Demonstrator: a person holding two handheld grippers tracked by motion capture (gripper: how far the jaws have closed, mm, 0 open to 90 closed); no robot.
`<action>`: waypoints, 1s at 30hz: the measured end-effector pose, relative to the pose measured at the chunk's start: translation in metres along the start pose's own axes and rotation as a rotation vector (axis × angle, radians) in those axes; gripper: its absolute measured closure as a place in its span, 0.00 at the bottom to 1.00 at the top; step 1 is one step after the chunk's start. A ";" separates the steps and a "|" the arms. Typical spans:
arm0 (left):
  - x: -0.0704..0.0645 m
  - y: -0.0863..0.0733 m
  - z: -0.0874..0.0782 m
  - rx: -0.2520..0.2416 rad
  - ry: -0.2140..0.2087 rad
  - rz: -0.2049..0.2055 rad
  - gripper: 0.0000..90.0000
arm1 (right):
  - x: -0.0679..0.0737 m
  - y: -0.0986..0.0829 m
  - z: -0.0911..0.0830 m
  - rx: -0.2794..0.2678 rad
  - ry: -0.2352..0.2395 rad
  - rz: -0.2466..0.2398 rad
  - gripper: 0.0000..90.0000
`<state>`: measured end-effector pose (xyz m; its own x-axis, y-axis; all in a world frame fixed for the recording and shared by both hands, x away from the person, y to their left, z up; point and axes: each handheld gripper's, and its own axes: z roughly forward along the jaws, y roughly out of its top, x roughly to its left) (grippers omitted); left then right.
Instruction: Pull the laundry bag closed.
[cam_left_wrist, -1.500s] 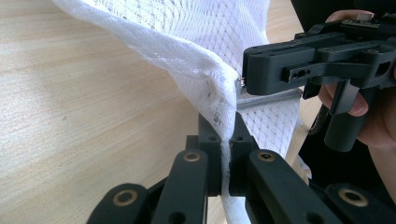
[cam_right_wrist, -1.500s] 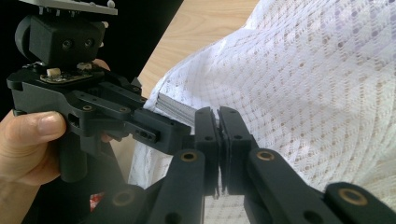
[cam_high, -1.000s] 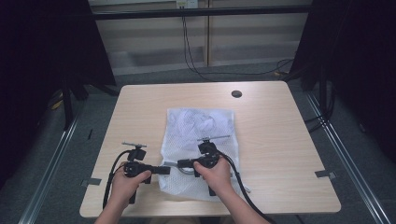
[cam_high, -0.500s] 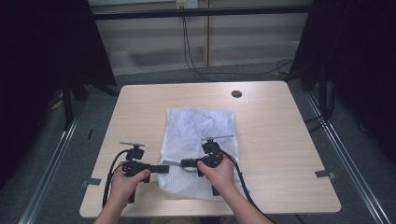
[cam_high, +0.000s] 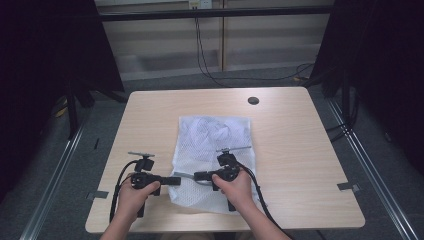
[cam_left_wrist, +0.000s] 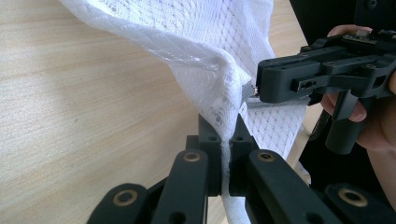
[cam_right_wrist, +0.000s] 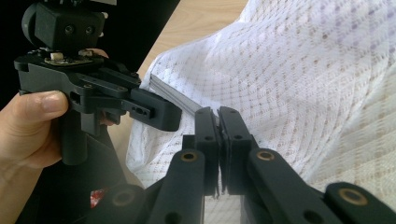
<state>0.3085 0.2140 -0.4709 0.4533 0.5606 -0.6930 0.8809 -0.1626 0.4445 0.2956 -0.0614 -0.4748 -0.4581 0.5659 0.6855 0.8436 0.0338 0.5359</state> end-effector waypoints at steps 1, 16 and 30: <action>0.000 0.000 0.000 0.000 0.000 0.003 0.98 | 0.000 0.000 0.000 0.002 0.001 -0.001 0.97; 0.000 0.000 0.001 0.005 0.003 0.005 0.98 | -0.001 0.001 -0.003 0.006 0.000 0.005 0.97; 0.001 0.000 -0.001 -0.015 -0.012 -0.019 0.98 | -0.004 0.001 -0.010 0.007 0.001 0.011 0.97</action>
<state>0.3085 0.2152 -0.4716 0.4378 0.5540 -0.7082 0.8875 -0.1399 0.4391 0.2956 -0.0723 -0.4718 -0.4492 0.5655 0.6917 0.8504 0.0331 0.5252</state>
